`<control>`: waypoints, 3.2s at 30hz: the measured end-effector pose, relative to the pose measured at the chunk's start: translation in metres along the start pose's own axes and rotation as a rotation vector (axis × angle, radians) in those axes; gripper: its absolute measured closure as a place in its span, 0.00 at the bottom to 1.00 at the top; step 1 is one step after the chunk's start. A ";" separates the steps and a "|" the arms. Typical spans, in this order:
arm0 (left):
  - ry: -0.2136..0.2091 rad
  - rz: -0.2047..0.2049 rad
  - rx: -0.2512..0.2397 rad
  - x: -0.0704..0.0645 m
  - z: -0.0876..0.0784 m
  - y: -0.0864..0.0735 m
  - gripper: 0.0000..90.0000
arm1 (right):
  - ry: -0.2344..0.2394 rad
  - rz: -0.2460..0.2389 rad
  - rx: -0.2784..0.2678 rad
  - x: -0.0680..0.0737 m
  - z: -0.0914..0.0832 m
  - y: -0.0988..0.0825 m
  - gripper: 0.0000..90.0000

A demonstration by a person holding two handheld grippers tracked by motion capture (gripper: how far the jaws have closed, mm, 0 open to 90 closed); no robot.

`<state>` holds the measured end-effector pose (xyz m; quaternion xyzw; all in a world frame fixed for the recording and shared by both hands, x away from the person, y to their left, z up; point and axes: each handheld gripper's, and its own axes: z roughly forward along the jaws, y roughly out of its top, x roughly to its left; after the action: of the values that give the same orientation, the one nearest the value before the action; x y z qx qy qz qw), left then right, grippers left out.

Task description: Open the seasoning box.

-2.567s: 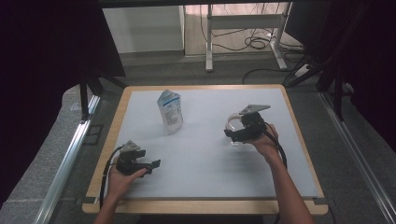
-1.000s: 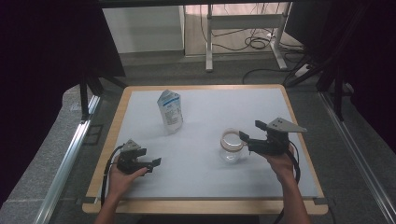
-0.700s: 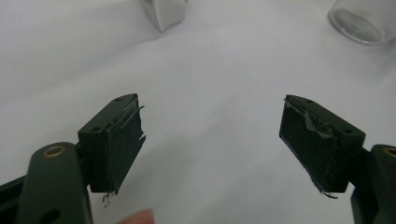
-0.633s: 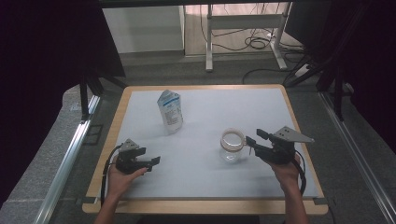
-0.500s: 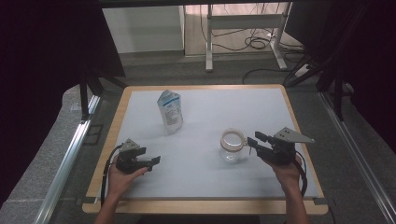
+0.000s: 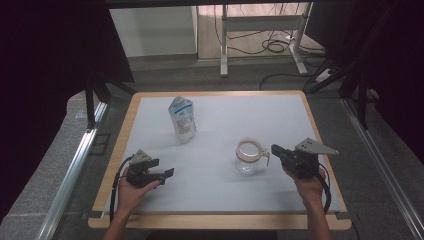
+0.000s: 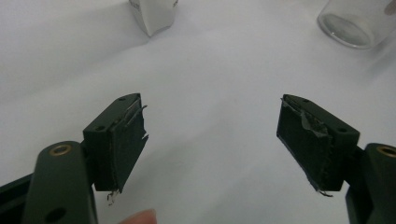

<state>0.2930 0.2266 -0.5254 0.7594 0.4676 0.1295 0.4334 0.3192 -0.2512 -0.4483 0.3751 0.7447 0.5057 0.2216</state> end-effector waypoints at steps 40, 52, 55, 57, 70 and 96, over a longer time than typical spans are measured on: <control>0.008 0.057 0.029 -0.010 0.009 -0.001 0.46 | 0.007 0.006 0.013 0.004 0.018 -0.006 1.00; -0.079 0.073 0.019 -0.021 0.009 0.013 0.75 | -0.002 0.000 0.012 0.005 0.016 -0.007 1.00; -0.090 0.095 0.016 -0.026 0.010 0.019 0.79 | -0.006 -0.001 0.012 0.006 0.016 -0.007 1.00; -0.105 0.100 0.014 -0.032 0.015 0.022 0.85 | -0.006 -0.001 0.013 0.006 0.016 -0.007 1.00; -0.150 0.116 -0.002 -0.046 0.031 0.034 0.88 | -0.016 -0.009 0.021 0.006 0.017 -0.007 1.00; -0.257 0.205 -0.044 -0.101 0.083 0.092 0.88 | -0.009 -0.008 0.017 0.004 0.017 -0.008 1.00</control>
<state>0.3443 0.0812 -0.4822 0.8037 0.3257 0.0851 0.4906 0.3263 -0.2394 -0.4619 0.3760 0.7495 0.4968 0.2238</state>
